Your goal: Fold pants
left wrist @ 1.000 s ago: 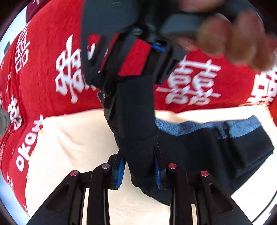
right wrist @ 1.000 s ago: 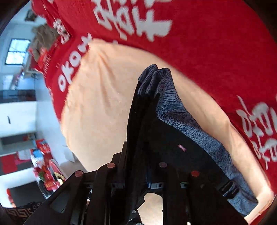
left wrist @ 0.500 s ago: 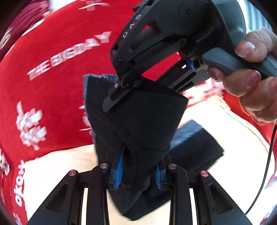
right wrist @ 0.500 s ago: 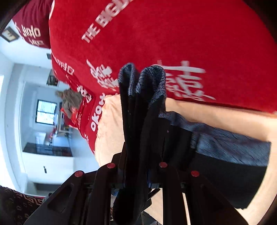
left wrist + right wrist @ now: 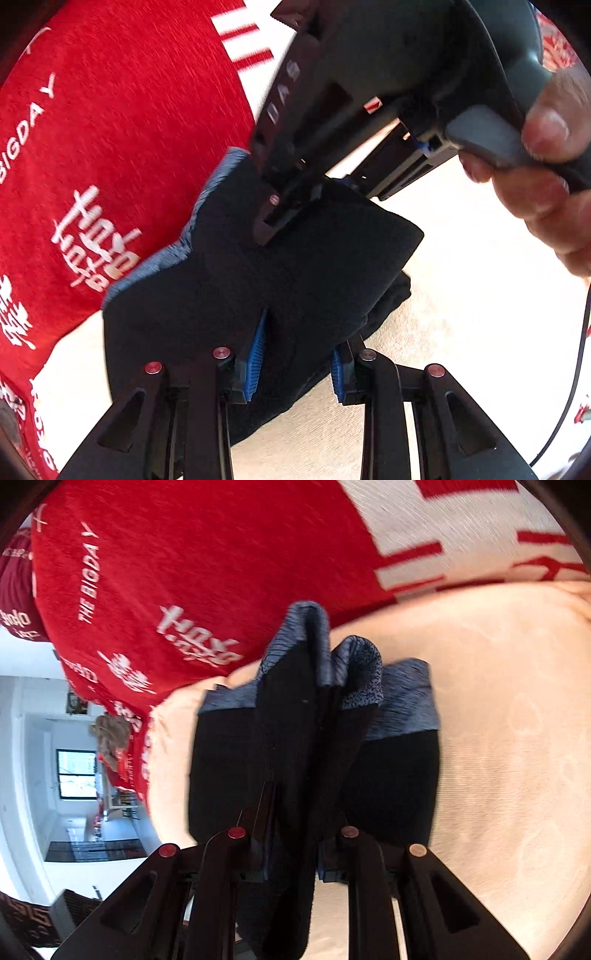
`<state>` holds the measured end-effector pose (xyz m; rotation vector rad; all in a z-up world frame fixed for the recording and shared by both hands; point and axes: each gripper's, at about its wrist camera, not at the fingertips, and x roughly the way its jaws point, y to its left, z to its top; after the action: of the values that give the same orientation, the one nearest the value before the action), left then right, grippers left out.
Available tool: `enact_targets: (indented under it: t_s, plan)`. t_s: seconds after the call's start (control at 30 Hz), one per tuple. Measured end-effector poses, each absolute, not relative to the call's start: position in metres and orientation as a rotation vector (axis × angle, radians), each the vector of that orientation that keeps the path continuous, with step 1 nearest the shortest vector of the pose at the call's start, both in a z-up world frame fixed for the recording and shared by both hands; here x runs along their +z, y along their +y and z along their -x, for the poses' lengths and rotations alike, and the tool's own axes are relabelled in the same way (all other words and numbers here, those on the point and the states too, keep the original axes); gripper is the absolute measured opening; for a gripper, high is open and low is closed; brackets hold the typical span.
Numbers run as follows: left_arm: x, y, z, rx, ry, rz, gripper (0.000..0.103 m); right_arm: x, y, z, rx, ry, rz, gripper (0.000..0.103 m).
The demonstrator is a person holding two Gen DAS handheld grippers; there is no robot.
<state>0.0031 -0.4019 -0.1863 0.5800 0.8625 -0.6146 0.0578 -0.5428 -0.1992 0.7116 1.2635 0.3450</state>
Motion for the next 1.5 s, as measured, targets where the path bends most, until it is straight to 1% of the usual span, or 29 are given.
enact_targets:
  t_s: [0.07,0.1,0.13,0.17,0.3,0.43,0.53,0.6,0.63,0.67,0.7,0.73,0.77,0.9,0.93,0.97,1.07,1.17,1.23,1.33,1.4,1.43,1.47,1.5]
  plan:
    - [-0.193,-0.404,-0.002,-0.602,0.876,-0.597,0.031,-0.210,-0.547,-0.056,0.338,1.273,-0.715,0.023]
    - [-0.195,-0.404,-0.001,-0.596,0.881,-0.604,0.042,-0.214,-0.547,-0.054,0.337,1.270,-0.716,0.024]
    - [-0.195,-0.403,-0.001,-0.602,0.899,-0.596,0.058,-0.217,-0.547,-0.053,0.332,1.266,-0.704,0.027]
    - [-0.194,-0.400,-0.001,-0.602,0.919,-0.579,0.062,-0.216,-0.547,-0.052,0.319,1.264,-0.677,0.031]
    - [-0.181,-0.382,0.008,-0.610,0.941,-0.562,0.062,-0.209,-0.542,-0.049,0.264,1.276,-0.590,0.035]
    - [-0.162,-0.348,0.000,-0.567,0.952,-0.515,0.062,-0.199,-0.543,-0.038,0.201,1.296,-0.504,0.035]
    - [-0.156,-0.321,-0.018,-0.488,0.945,-0.507,0.062,-0.189,-0.552,-0.017,0.154,1.292,-0.504,0.035]
    - [-0.156,-0.301,-0.038,-0.425,0.958,-0.479,0.062,-0.184,-0.556,0.001,0.118,1.278,-0.553,0.035]
    - [-0.158,-0.292,-0.046,-0.402,0.971,-0.458,0.062,-0.184,-0.559,0.009,0.101,1.272,-0.585,0.037]
    - [-0.159,-0.282,-0.059,-0.378,0.992,-0.421,0.062,-0.185,-0.561,0.020,0.080,1.262,-0.644,0.045]
    - [-0.160,-0.274,-0.068,-0.361,1.009,-0.386,0.062,-0.188,-0.565,0.031,0.060,1.242,-0.712,0.050]
    - [-0.162,-0.267,-0.078,-0.345,1.026,-0.345,0.062,-0.191,-0.566,0.041,0.048,1.218,-0.778,0.059]
    - [-0.165,-0.259,-0.090,-0.337,1.043,-0.302,0.062,-0.195,-0.568,0.049,0.048,1.196,-0.843,0.060]
    - [-0.186,-0.239,-0.126,-0.294,1.136,-0.148,0.062,-0.219,-0.568,0.066,0.051,1.121,-1.092,0.059]
    - [-0.191,-0.236,-0.130,-0.286,1.150,-0.131,0.062,-0.222,-0.567,0.065,0.055,1.107,-1.122,0.039]
    - [-0.197,-0.234,-0.133,-0.277,1.164,-0.124,0.062,-0.223,-0.566,0.062,0.063,1.093,-1.146,0.027]
    - [-0.208,-0.233,-0.128,-0.280,1.155,-0.154,0.063,-0.213,-0.559,0.049,0.054,1.101,-1.067,0.022]
    - [-0.214,-0.233,-0.121,-0.292,1.127,-0.170,0.064,-0.213,-0.554,0.038,0.016,1.177,-0.906,0.022]
    - [-0.217,-0.230,-0.124,-0.277,1.127,-0.151,0.071,-0.221,-0.552,0.033,0.016,1.215,-0.814,0.021]
    - [-0.217,-0.224,-0.130,-0.260,1.165,-0.088,0.075,-0.227,-0.552,0.037,0.005,1.213,-0.794,0.021]
    - [-0.217,-0.223,-0.129,-0.243,1.180,-0.092,0.081,-0.225,-0.553,0.039,-0.014,1.213,-0.808,0.027]
    - [-0.216,-0.223,-0.127,-0.247,1.184,-0.092,0.081,-0.224,-0.553,0.039,-0.026,1.221,-0.804,0.032]
    - [-0.215,-0.223,-0.125,-0.250,1.191,-0.095,0.081,-0.223,-0.552,0.040,-0.046,1.239,-0.784,0.040]
    - [-0.215,-0.223,-0.123,-0.251,1.199,-0.103,0.081,-0.222,-0.551,0.040,-0.064,1.254,-0.760,0.043]
